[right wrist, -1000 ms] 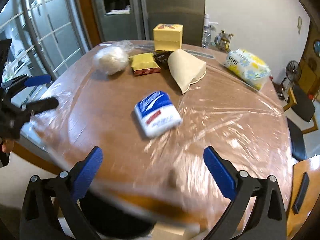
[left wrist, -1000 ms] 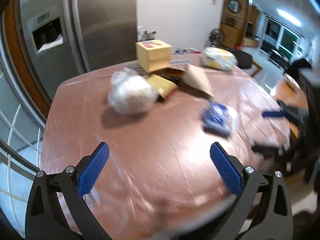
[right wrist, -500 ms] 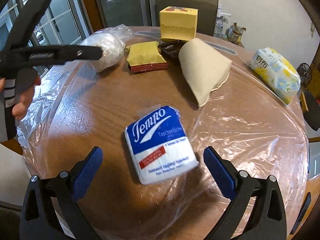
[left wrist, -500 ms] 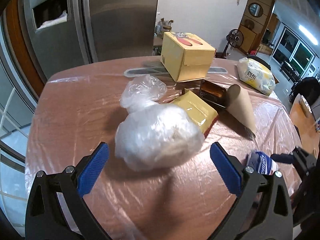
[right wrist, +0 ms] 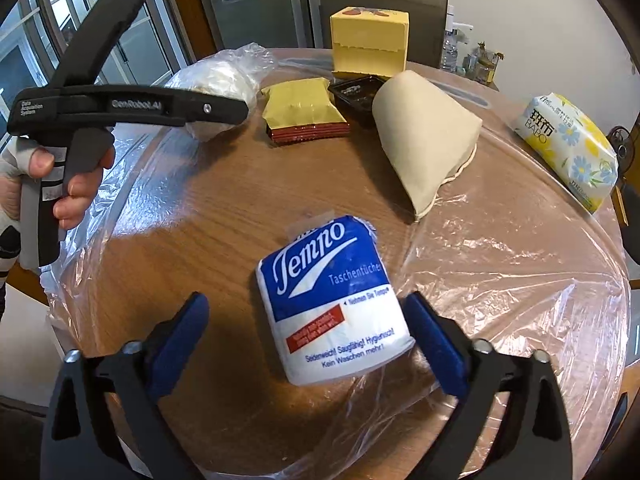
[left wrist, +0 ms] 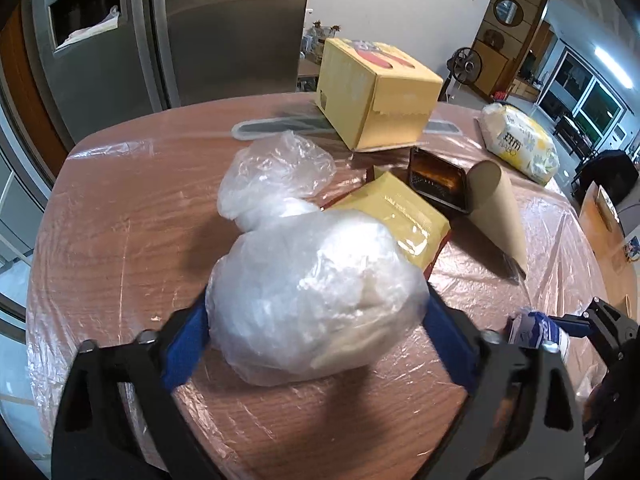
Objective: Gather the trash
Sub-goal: 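Grasp the white plastic bread bag with the left tool while the right tool grasps the Tempo pack, then carry the bread bag and Tempo pack down over the black bin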
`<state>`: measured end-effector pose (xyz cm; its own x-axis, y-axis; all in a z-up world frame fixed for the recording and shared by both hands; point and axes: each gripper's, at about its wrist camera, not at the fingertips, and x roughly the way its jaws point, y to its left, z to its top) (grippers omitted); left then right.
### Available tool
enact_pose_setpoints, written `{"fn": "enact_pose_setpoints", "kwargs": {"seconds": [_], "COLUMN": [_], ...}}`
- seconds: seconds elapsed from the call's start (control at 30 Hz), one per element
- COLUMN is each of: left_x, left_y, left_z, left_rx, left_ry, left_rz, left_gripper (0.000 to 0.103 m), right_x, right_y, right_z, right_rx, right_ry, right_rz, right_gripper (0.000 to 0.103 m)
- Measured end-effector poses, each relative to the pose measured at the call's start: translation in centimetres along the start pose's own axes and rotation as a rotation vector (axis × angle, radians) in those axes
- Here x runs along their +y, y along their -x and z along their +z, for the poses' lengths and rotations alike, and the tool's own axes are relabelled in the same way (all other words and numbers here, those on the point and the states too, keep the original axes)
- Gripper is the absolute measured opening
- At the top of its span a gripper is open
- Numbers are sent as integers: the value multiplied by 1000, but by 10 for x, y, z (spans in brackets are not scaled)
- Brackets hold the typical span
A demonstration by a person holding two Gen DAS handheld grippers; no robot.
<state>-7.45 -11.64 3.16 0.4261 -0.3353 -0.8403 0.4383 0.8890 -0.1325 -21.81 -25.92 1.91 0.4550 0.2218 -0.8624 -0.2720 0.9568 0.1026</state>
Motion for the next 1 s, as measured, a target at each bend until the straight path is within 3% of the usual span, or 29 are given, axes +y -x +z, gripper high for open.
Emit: {"fn": "enact_pose_setpoints", "kwargs": {"seconds": [0.13, 0.2, 0.47, 1.0], "left_x": [-4, -5, -8, -22], "left_y": [-1, 1, 14, 50], "left_z": [-4, -5, -16, -54], "left_rx": [6, 4, -5, -44], "left_ry": [-19, -21, -38, -50], "left_rz": [4, 2, -6, 0], "left_gripper": [74, 68, 62, 62], "right_x": [-4, -7, -15, -14], "right_y": [6, 7, 15, 21], "right_z": [-1, -1, -4, -6], "right_rx": [-3, -4, -34, -61], "right_ry": [-21, -40, -88, -100], "right_rz": [18, 24, 69, 87], "right_gripper": [57, 53, 48, 47]}}
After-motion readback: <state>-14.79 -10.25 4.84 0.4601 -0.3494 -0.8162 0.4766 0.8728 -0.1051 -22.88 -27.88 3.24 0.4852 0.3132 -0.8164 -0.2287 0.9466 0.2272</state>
